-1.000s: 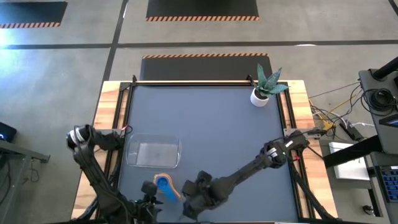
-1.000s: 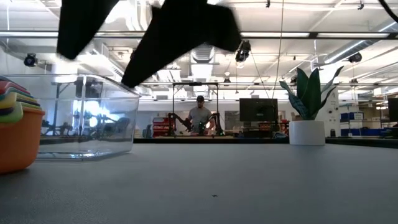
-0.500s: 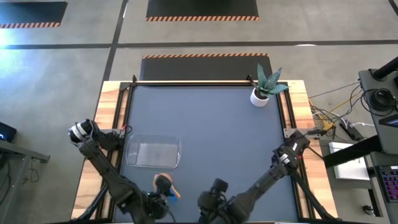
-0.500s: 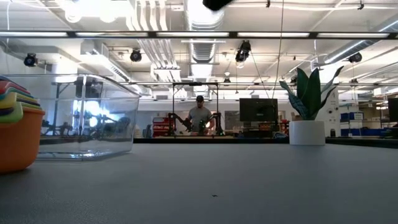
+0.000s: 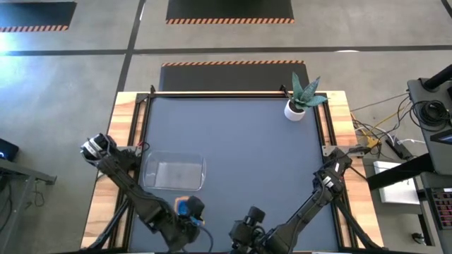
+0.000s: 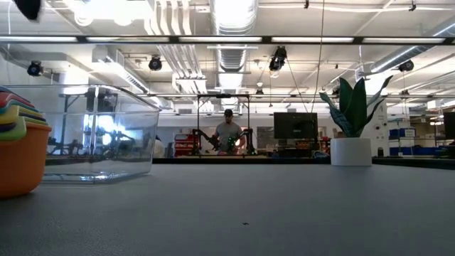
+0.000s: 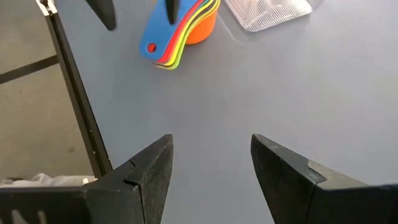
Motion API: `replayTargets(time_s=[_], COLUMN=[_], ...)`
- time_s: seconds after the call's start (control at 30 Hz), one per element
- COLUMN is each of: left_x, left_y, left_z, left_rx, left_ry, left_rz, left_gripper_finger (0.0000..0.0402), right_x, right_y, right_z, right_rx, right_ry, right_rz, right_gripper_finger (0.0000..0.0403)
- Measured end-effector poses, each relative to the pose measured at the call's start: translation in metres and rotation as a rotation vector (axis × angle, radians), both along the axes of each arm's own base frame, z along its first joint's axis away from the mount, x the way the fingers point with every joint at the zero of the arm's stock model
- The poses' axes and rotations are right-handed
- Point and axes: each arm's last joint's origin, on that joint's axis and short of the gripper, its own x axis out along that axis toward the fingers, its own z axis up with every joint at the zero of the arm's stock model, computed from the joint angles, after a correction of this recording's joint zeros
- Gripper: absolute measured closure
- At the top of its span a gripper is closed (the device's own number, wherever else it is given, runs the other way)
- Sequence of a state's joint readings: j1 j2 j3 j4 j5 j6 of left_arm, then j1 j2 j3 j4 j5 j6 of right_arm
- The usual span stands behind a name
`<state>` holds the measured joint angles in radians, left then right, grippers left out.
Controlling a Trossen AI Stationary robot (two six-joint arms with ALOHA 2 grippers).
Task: Nest measuring cups in basket
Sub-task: Put the stacked measuring cups into transparent bin
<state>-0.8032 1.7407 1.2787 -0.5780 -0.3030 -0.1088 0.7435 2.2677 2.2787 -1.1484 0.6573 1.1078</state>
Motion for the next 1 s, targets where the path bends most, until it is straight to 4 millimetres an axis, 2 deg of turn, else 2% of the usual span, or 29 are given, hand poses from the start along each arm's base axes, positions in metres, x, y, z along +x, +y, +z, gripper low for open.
replayTargets(time_s=[0.23, 0.4, 0.83, 1.0], left_x=[0.011, 0.013, 0.026, 0.031], left_y=[0.004, 0.010, 0.015, 0.013], left_z=[-0.018, -0.028, -0.058, -0.061], left_rx=[0.000, 0.076, 0.112, 0.096], left_ry=[0.098, 0.189, 0.289, 0.298], left_rz=[0.001, 0.015, 0.010, 0.029], left_gripper_finger=[0.0141, 0.0141, 0.0141, 0.0167], right_x=[0.000, 0.000, 0.000, 0.000], right_y=[0.000, 0.000, 0.000, -0.001], right_z=[0.000, 0.000, 0.000, 0.000], right_rx=[0.008, 0.011, -0.022, -0.034], right_ry=[-0.004, -0.005, -0.014, -0.017], right_rz=[-0.009, -0.013, -0.002, 0.000], right_gripper_finger=[0.0198, 0.0198, 0.0198, 0.0198])
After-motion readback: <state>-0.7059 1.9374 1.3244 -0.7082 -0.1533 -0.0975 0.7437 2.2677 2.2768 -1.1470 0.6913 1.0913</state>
